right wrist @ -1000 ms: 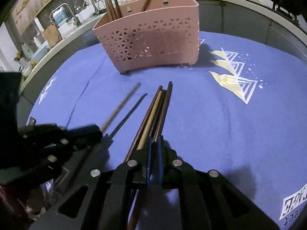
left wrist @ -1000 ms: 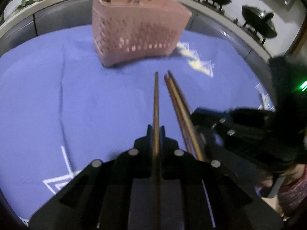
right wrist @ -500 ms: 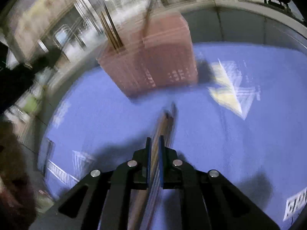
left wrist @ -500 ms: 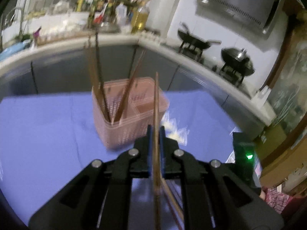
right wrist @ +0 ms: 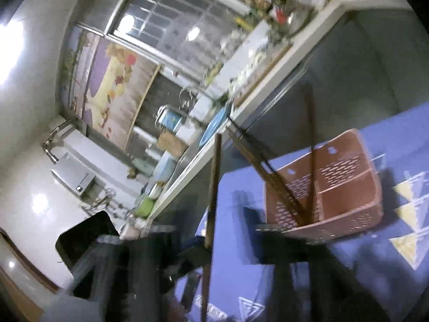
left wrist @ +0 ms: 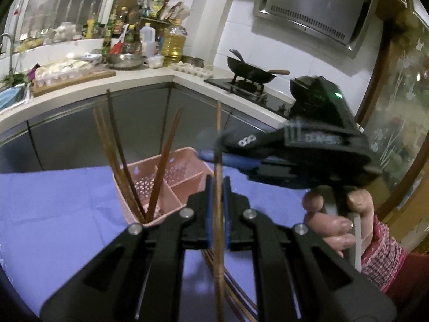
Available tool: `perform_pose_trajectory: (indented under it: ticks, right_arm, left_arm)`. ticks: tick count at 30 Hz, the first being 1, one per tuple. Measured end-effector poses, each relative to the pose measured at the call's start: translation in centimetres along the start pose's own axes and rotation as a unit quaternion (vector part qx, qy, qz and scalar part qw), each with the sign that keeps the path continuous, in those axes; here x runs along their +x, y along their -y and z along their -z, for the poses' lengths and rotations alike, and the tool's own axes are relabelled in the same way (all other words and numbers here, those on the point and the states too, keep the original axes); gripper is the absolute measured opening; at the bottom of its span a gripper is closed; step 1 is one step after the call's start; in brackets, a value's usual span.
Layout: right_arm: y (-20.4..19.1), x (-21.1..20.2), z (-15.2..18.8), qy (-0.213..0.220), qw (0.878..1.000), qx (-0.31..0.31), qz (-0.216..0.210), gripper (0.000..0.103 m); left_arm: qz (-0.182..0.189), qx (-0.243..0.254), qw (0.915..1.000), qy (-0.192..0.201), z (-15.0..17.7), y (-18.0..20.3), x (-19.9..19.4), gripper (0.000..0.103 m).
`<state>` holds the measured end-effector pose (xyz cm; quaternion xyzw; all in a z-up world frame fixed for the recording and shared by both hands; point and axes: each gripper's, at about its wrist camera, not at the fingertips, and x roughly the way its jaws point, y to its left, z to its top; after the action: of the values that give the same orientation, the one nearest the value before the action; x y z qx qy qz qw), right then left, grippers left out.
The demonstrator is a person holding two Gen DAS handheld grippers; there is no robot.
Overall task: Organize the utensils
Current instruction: 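Carry both chopsticks over the pink basket and open both tools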
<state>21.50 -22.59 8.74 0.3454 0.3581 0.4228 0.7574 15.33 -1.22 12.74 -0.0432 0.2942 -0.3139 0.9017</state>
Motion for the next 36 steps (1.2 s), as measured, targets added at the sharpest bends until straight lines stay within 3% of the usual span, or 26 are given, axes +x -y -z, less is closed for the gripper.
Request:
perform_pose_trajectory:
  ticks: [3,7,10,13,21,24,27,29,31,34,36]
  right_arm:
    - [-1.5,0.0,-1.5,0.016,0.999,-0.027,0.017,0.006]
    - [-4.2,-0.1,-3.2,0.064,0.993,-0.088,0.048,0.006]
    - [-7.1,0.6,-3.2,0.116,0.967,-0.194,0.121,0.006]
    - [-7.7,2.2,-2.8,0.138,0.944,-0.248,0.170,0.006]
    - [-4.4,5.0,-1.9,0.153,0.926,-0.281,0.198,0.006]
    - [-3.8,6.1,-1.8,0.141,0.928,-0.278,0.203,0.006]
    - [-1.7,7.0,-1.3,0.109,0.940,-0.255,0.200,0.006]
    - [-0.1,7.2,-1.4,0.096,0.948,-0.221,0.209,0.007]
    - [2.0,6.0,-1.9,0.106,0.961,-0.161,0.200,0.009]
    - [4.4,3.9,-2.6,0.133,0.969,-0.093,0.188,0.027]
    - [5.7,3.1,-3.2,0.140,0.970,-0.059,0.189,0.043]
  left_arm:
    - [-0.013,0.013,0.9998,0.012,-1.3,-0.5,0.3,0.006]
    - [-0.029,0.058,0.9961,0.060,-3.6,-0.5,0.3,0.007]
    - [-0.056,0.089,0.9897,0.097,-4.4,-0.6,1.1,0.007]
    - [-0.064,0.091,0.9875,0.112,-4.6,-1.4,2.4,0.007]
    - [-0.082,0.093,0.9869,0.104,-3.8,-3.4,5.6,0.010]
    - [-0.084,0.079,0.9901,0.081,-2.8,-4.3,6.8,0.010]
    - [-0.081,0.058,0.9936,0.054,-1.6,-5.1,7.4,0.012]
    - [-0.093,0.041,0.9944,0.028,-0.4,-5.8,7.6,0.043]
    - [-0.101,0.031,0.9940,0.029,0.6,-6.2,6.7,0.051]
    - [-0.096,0.009,0.9947,0.036,1.9,-6.9,4.5,0.051]
    - [-0.091,-0.019,0.9944,0.050,2.9,-7.5,2.5,0.051]
